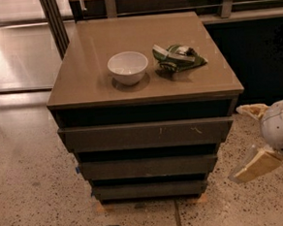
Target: Open top drawer
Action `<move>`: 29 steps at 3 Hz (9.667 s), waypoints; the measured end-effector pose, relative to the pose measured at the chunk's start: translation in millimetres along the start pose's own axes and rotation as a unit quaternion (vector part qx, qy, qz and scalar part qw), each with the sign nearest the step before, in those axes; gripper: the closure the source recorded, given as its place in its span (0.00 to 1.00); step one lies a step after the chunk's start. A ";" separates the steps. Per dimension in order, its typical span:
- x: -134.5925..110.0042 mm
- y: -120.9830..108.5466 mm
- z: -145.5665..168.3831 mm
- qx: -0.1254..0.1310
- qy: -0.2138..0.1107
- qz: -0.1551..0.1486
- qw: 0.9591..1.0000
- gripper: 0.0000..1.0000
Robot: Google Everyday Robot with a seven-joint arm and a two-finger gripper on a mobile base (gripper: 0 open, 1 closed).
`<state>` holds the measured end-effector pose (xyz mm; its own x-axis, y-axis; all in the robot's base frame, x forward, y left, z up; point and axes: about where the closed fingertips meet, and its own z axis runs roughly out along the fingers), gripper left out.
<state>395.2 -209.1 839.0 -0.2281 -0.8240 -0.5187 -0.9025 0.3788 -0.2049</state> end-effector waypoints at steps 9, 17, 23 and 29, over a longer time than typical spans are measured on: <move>34.7 -88.8 80.3 0.283 -0.241 0.088 0.924 1.00; 41.2 -143.5 192.8 0.269 -0.236 0.079 0.930 1.00; 14.0 -188.9 159.3 0.290 -0.181 0.068 0.937 1.00; 27.6 -197.8 204.4 0.293 -0.164 0.112 0.935 1.00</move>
Offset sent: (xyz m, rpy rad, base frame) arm 0.0011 0.0014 0.0029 0.0012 -0.0011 -0.0062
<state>642.2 -220.6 695.6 -0.1766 -0.5598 -0.8096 -0.4693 0.7709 -0.4306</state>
